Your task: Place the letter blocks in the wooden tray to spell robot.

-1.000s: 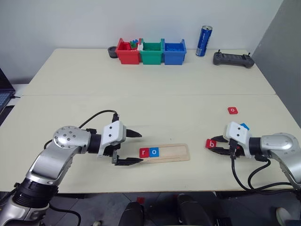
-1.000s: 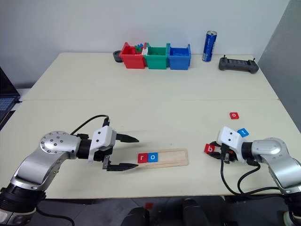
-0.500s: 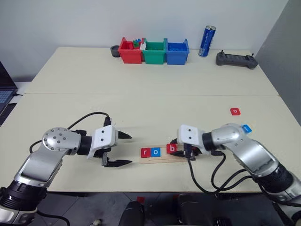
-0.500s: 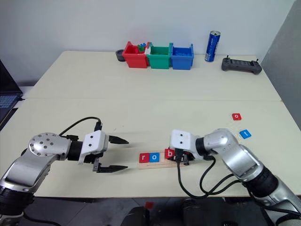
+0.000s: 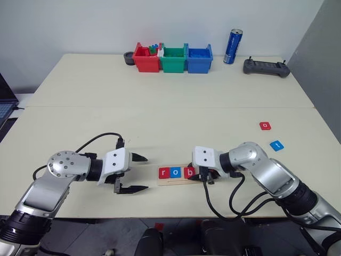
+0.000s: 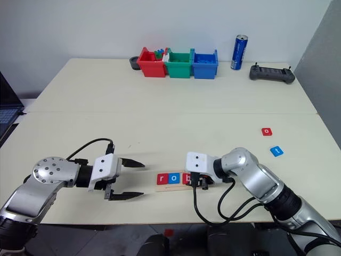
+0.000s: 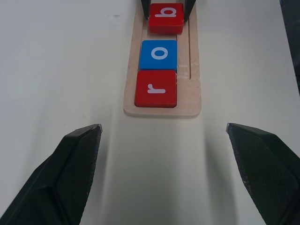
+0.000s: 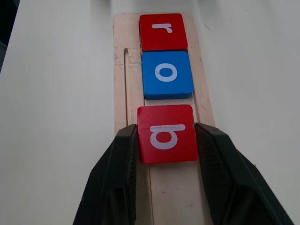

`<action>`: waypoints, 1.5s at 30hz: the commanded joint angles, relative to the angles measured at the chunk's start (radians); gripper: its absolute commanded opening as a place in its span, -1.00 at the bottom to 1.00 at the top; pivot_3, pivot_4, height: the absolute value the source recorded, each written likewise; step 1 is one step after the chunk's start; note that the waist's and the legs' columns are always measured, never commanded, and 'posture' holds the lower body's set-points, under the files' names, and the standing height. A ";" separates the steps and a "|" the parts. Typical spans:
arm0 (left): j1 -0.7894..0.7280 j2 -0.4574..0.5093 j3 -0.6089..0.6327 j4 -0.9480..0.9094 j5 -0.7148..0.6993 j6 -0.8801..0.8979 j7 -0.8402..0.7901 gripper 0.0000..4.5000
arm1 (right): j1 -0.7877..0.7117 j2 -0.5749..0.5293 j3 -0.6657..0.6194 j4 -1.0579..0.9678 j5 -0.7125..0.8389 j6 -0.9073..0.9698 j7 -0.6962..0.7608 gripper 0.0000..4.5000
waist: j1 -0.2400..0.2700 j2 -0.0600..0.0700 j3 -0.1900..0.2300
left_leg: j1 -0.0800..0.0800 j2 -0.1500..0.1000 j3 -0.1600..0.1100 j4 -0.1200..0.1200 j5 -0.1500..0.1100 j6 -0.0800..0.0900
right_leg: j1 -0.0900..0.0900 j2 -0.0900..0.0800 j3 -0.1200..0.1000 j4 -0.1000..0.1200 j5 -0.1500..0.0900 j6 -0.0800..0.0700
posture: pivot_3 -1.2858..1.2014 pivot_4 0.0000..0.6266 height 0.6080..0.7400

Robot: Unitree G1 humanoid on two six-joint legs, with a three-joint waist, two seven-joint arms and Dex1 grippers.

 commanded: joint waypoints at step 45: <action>0.001 -0.042 0.014 0.070 0.035 -0.102 0.005 1.00 | -0.016 0.061 -0.011 0.008 -0.083 -0.041 -0.083 -0.99 | -0.002 0.000 0.000 | 0.000 0.000 0.000 0.000 0.000 0.000 | 0.000 0.000 0.000 0.000 0.000 0.000 | 0.03 -0.52 1.00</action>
